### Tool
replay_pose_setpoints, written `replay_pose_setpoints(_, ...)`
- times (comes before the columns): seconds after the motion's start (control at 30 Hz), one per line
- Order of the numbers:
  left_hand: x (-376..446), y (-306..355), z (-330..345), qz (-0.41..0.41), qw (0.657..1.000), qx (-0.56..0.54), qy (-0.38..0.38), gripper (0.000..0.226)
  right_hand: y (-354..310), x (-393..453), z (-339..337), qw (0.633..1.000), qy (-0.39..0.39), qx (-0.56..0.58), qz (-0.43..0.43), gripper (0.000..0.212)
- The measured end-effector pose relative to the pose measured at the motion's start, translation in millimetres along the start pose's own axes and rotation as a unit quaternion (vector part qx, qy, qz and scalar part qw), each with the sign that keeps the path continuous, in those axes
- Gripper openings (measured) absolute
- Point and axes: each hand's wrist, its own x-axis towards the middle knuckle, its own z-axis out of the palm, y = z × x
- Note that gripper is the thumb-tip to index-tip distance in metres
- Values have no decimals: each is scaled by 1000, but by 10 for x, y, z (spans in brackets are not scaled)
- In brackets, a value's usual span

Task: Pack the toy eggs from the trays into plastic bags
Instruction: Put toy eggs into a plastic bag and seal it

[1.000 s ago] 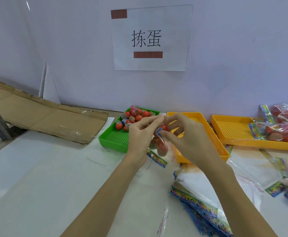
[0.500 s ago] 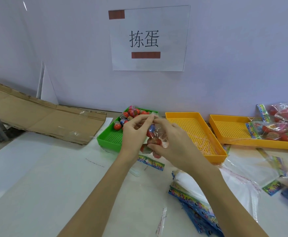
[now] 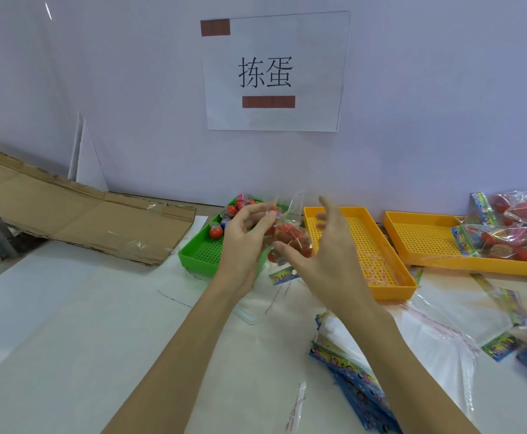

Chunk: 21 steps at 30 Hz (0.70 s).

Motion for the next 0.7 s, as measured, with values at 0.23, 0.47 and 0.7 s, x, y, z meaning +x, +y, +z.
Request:
replay_pose_setpoints(0.23,-34,16,60,-9,999,-38,-32,23,55,-29,86,996,10,69,49,13)
replay_pose_setpoints(0.47,-43,25,84,-35,994,-84,-53,26,66,18,50,965,-55,206,150,21)
replay_pose_setpoints(0.7,-37,3,61,-30,995,-81,-42,27,-4,-1,53,960,-30,232,157,29)
